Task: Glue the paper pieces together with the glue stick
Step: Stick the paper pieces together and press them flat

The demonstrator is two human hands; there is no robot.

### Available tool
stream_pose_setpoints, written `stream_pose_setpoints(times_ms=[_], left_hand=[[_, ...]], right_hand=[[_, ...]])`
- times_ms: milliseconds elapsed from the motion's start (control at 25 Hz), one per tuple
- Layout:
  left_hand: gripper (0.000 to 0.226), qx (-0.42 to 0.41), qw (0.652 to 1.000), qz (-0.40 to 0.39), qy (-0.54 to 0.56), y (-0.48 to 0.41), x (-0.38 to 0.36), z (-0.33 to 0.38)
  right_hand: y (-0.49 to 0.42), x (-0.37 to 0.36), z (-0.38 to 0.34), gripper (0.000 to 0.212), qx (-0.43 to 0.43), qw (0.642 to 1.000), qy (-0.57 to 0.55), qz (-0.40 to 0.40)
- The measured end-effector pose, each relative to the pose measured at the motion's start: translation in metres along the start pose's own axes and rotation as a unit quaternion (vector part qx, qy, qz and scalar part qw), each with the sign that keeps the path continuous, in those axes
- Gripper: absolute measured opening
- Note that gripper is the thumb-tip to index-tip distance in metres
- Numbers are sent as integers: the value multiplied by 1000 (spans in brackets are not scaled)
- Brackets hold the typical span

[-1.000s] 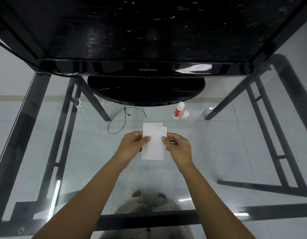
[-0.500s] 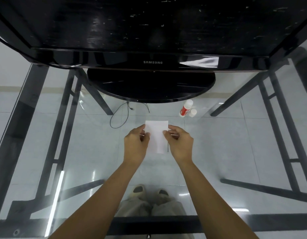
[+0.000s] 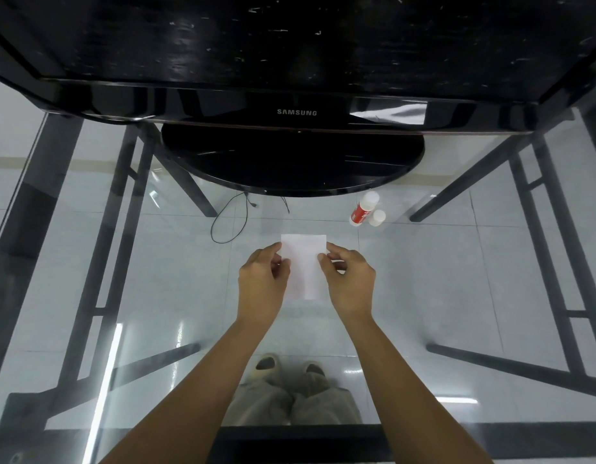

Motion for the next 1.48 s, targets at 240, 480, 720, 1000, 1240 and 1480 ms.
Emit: stream_pose_setpoints(times_ms=[240,480,720,1000,1240,1480], left_hand=[[31,13,1000,-4,4,-1,-1,-2],[31,27,1000,-9,2,-3,-2,-2],[33,27,999,-9,-25,-4,-5,-2],[34,36,999,-22,-32,-5,-8,-2],[34,32,998,-30,-48,-4,-10,0],[34,20,998,-20,-54,-4,-10,-1]], right_hand=[[0,-2,0,25,0,1000,-1,8],[0,-3,2,25,-5,1000,3,22],[-1,-5,3,25,-2,999,15,29],[0,-5,1,29,-7,999,21,39],[2,-8,-13,36,84,981,172,-19],[8,-19,-3,52,205,900,331,-199]])
Point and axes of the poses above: each hand's wrist, its own y-axis away from the middle knuckle, its own x-axis out of the back of the hand, z = x × y, the point moved 6 cm from there along -y, towards the middle knuckle, and after that the axes turned 13 degrees about -y, right-handed, at the moved point
